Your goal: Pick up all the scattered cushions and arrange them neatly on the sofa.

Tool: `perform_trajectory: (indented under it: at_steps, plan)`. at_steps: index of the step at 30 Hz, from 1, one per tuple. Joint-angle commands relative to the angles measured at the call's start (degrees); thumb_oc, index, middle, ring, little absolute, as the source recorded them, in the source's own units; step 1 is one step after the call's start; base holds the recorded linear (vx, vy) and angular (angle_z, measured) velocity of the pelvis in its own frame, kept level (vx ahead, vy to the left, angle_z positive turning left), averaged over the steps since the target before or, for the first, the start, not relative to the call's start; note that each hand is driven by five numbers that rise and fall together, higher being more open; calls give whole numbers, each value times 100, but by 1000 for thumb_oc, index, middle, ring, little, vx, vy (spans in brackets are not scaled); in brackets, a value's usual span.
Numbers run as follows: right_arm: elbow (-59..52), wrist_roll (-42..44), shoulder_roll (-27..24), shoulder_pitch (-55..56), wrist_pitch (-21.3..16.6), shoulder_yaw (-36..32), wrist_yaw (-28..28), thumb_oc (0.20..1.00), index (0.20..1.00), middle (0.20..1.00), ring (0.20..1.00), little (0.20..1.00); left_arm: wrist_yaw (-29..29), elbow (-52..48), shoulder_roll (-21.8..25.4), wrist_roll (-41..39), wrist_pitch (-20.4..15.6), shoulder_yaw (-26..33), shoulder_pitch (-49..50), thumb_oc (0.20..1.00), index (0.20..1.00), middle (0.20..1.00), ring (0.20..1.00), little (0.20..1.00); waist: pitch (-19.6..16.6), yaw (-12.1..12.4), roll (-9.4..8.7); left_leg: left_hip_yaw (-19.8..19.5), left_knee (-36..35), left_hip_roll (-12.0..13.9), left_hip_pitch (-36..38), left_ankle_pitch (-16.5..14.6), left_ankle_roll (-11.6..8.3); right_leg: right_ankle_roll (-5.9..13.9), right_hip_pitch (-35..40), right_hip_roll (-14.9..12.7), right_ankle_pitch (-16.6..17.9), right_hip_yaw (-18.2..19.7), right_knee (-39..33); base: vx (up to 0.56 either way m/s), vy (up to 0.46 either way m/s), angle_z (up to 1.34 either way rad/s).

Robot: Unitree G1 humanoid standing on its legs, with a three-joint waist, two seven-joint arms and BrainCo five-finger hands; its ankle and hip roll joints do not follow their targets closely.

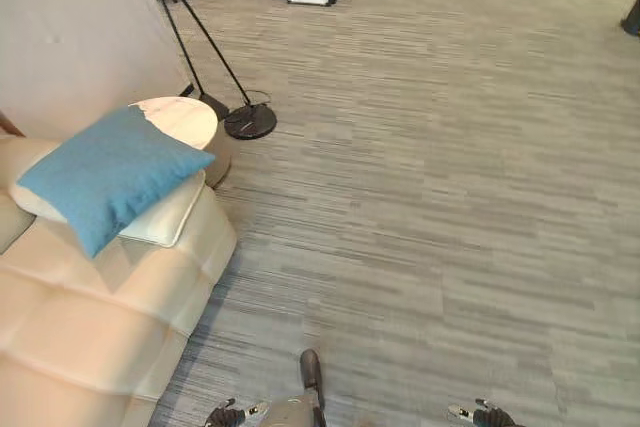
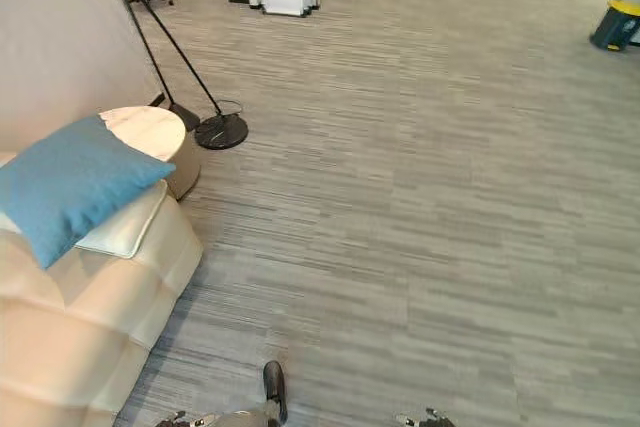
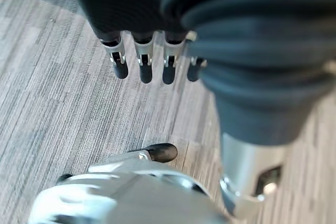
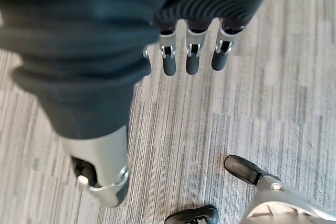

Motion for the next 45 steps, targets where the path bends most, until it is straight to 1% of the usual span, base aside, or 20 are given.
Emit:
perform_trajectory:
  at_steps: [1, 3, 4, 6, 10, 12, 13, 14, 16, 22, 24, 26, 29, 31, 32, 33, 36, 38, 40, 45]
  plan:
    - [-170, -62, 4, -55, -45, -116, 35, 1000, 1000, 1000, 1000, 1000, -65, 89, 78, 115, -56, -82, -147, 1000, 1000, 1000, 1000, 1000, -117, 147, -19, -246, 14, -111, 265, -277, -74, 547, -150, -743, 152, 591, 1322, 309, 215, 47]
    - [-219, -70, 61, -48, -50, -90, 86, 1000, 1000, 1000, 1000, 1000, -88, 88, 120, 110, -54, -73, -142, 1000, 1000, 1000, 1000, 1000, 77, 113, -116, -406, 14, -341, 690, -653, 255, 933, -948, -1325, 1180, 708, 3321, 404, 318, 48]
    - [-221, -56, 65, -36, -45, -90, 100, 1000, 1000, 1000, 1000, 1000, -82, 80, 130, 104, -57, -96, -153, 1000, 1000, 1000, 1000, 1000, 144, 72, -117, -480, 14, -383, 840, -743, 322, 931, -1079, -1384, 1385, 823, 3711, 402, 278, 63]
    - [-187, -8, 92, -37, -48, -110, 83, 1000, 1000, 1000, 1000, 1000, -86, 72, 155, 121, -62, -175, -235, 1000, 1000, 1000, 1000, 1000, 268, -9, -36, -727, 14, -350, 1043, -829, 408, 695, -1646, -1242, 1122, 1160, 4184, 251, 83, 98]
    - [-135, 102, 112, 55, -70, -152, 104, 1000, 1000, 1000, 1000, 1000, -95, 30, 173, 154, -112, -271, -314, 1000, 1000, 1000, 1000, 1000, 413, -26, 155, -1169, 14, -219, 1339, -837, 349, 430, -1964, -1018, 627, 1407, 3095, 250, -27, 97]
    - [-77, 151, 118, 73, -50, -174, 100, 1000, 1000, 1000, 1000, 1000, -101, 39, 177, 160, -138, -333, -380, 1000, 1000, 1000, 1000, 1000, 435, -76, 189, -1372, 14, -190, 1415, -892, 304, 445, -2029, -692, 721, 2018, 1780, 203, -91, 72]
    - [-77, 151, 118, 72, -50, -174, 100, 1000, 1000, 1000, 1000, 1000, -101, 39, 177, 160, -138, -333, -381, 1000, 1000, 1000, 1000, 1000, 434, -72, 193, -1369, 14, -186, 1414, -892, 303, 444, -2022, -686, 733, 2019, 1761, 295, -131, 79]
    - [26, 167, 123, 88, -22, -215, 97, 1000, 1000, 1000, 1000, 1000, -101, 30, 213, 165, -178, -355, -469, 1000, 1000, 1000, 1000, 1000, 436, -107, 172, -1629, 39, -199, 1485, -981, 260, 549, -2028, -622, 997, 2647, 771, 207, -91, 78]
    - [116, 165, 146, 117, 7, -267, 119, 1000, 1000, 1000, 1000, 1000, -94, 30, 244, 100, -210, -324, -515, 1000, 1000, 1000, 1000, 1000, 421, -113, 133, -1830, 129, -221, 1505, -1075, 223, 643, -2088, -718, 1314, 2907, 184, 352, -199, 80]
    - [163, 194, 178, 255, 29, -412, 168, 1000, 1000, 1000, 1000, 1000, -78, 123, 276, -102, -227, -186, -430, 1000, 1000, 1000, 1000, 1000, 359, -212, -5, -2569, 511, -7, 1886, -1472, -27, 715, -2137, -823, 1412, 3453, 371, 392, -339, 89]
    - [199, 159, 149, 235, 26, -393, 183, 1000, 1000, 1000, 1000, 1000, -78, 161, 218, -144, -232, -138, -337, 1000, 1000, 1000, 1000, 1000, 252, -181, -12, -2582, 691, 265, 1979, -1384, -137, 661, -2052, -748, 1278, 3241, 560, 424, -509, 88]
    - [224, 90, 74, 220, -21, -326, 147, 1000, 1000, 1000, 1000, 1000, -49, 151, 166, -384, -204, -99, -319, 1000, 1000, 1000, 1000, 1000, 239, -154, 8, -2688, 1436, 497, 1676, -922, -252, 509, -1963, -609, 1068, 3060, 799, 339, -525, 43]
    - [69, 231, -16, 206, -87, -272, 183, 1000, 1000, 1000, 1000, 1000, -62, 50, 121, -431, -259, -138, -318, 1000, 1000, 1000, 1000, 1000, 295, -171, -20, -2796, 2173, 400, 1185, -659, -190, 349, -1757, -579, 983, 2866, 686, 119, -273, 39]
    - [11, 244, -75, 156, -100, -184, 170, 1000, 1000, 1000, 1000, 1000, -27, -20, 114, -528, -232, -154, -394, 1000, 1000, 1000, 1000, 1000, 448, -163, -63, -2368, 3163, 439, 525, -537, -58, 177, -1515, -558, 855, 2575, 624, 148, -436, 42]
    - [54, 221, -100, 114, -78, -134, 155, 1000, 1000, 1000, 1000, 1000, -10, -88, 117, -581, -225, -160, -449, 1000, 1000, 1000, 1000, 1000, 562, -114, -85, -1741, 3363, 540, 295, -675, -46, 59, -1240, -531, 641, 2266, 566, 169, -414, 53]
    - [78, 217, -117, 128, -54, -147, 147, 1000, 1000, 1000, 1000, 1000, -38, -137, 125, -568, -225, -183, -428, 1000, 1000, 1000, 1000, 1000, 582, -94, -74, -1683, 3342, 440, 188, -770, -84, 59, -1164, -527, 602, 2186, 515, 189, -327, 71]
    - [86, 209, -126, 132, -24, -175, 152, 1000, 1000, 1000, 1000, 1000, -62, -202, 157, -454, -213, -244, -407, 1000, 1000, 1000, 1000, 1000, 555, -126, -71, -1193, 2375, 236, -37, -1064, -85, 93, -1046, -567, 484, 1723, 418, 143, -126, 103]
    - [88, 184, -123, 129, -31, -165, 133, 1000, 1000, 1000, 1000, 1000, -63, -203, 165, -421, -210, -259, -379, 1000, 1000, 1000, 1000, 1000, 516, -158, -21, -1090, 1596, 197, 5, -864, -108, 99, -1033, -537, 407, 1554, 415, 154, -36, 104]
    - [22, 105, -131, 70, -78, -74, 84, 1000, 1000, 1000, 1000, 1000, -95, -230, 174, -318, -181, -320, -302, 1000, 1000, 1000, 1000, 1000, 489, -121, 119, -1173, 15, 222, -51, -121, -291, 73, -898, -374, 186, 1220, 444, 285, -1, 84]
    - [-85, 31, -105, -31, -85, 20, 119, 1000, 1000, 1000, 1000, 1000, -107, -78, 223, -257, -147, -189, -219, 1000, 1000, 1000, 1000, 1000, 440, -79, 54, -635, 14, 399, -310, -207, -454, 112, -326, -339, -87, 1109, 430, 381, 76, 48]
